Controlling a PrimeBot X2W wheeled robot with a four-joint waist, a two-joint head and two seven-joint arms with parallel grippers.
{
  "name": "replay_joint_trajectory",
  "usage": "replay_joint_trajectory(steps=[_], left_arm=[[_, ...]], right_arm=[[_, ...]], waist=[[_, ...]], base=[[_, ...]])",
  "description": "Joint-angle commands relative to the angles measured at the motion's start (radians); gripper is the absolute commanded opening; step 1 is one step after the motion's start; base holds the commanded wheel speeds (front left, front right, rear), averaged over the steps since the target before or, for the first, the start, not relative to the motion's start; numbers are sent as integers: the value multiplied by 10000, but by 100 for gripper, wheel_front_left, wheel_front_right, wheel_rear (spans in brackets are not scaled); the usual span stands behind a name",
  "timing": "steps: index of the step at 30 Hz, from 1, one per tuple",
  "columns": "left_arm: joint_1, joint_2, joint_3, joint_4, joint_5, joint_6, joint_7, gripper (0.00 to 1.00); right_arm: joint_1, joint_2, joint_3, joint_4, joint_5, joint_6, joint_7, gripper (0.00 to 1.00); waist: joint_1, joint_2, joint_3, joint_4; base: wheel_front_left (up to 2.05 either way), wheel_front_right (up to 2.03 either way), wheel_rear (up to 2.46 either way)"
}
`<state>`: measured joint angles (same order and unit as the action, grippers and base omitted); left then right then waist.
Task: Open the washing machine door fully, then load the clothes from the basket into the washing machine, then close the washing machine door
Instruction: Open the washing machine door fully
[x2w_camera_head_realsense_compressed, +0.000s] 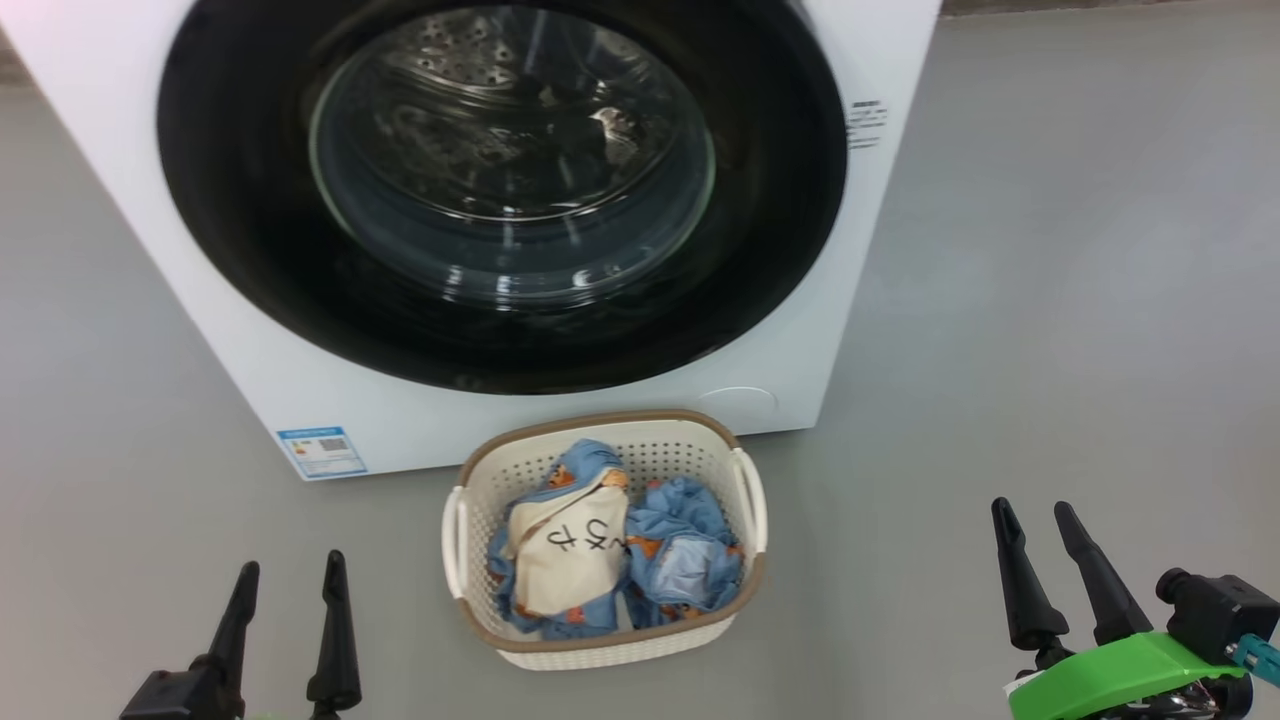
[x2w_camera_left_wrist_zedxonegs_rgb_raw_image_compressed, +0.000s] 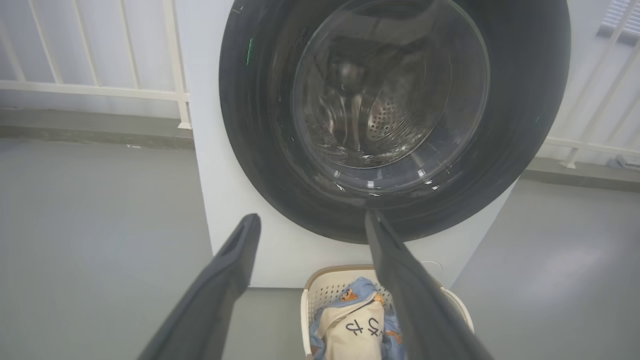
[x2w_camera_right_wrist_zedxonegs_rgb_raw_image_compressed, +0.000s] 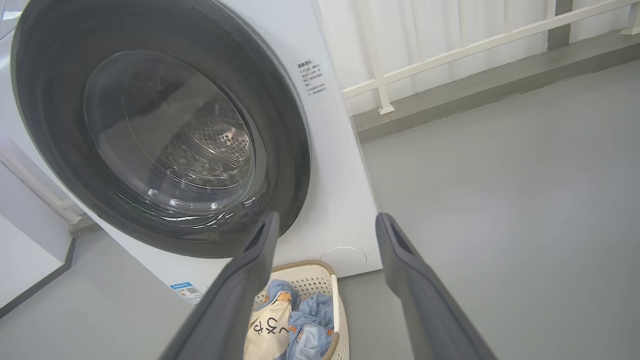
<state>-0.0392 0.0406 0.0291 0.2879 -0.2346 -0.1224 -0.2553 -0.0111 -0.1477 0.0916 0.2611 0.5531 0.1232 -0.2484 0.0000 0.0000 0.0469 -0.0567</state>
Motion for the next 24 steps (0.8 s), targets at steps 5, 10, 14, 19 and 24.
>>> replay_joint_trajectory(steps=[5, 10, 14, 19, 24], left_arm=[[-421, 97, 320, -183, 141, 50, -65, 100], [-432, 97, 313, -178, 151, 46, -65, 100], [-446, 97, 297, -297, -60, 25, -65, 100], [-408, 97, 258, -421, -153, -9, -65, 100], [-394, 97, 217, -411, -169, -31, -65, 100]], right_arm=[[-242, -115, 170, -270, -77, 75, -134, 100], [-251, -125, 179, -260, -67, 75, -134, 100], [-253, -124, 184, -255, -69, 75, -134, 100], [-250, -123, 169, -255, -73, 75, -134, 100], [-241, -127, 158, -265, -68, 75, -134, 100]], waist=[[0, 0, 47, -15], [0, 0, 56, -31], [0, 0, 58, -52], [0, 0, 69, -58], [0, 0, 59, -62]], base=[[107, 124, -231], [107, 125, -231], [107, 115, -222], [79, 79, -159], [40, 40, -80]])
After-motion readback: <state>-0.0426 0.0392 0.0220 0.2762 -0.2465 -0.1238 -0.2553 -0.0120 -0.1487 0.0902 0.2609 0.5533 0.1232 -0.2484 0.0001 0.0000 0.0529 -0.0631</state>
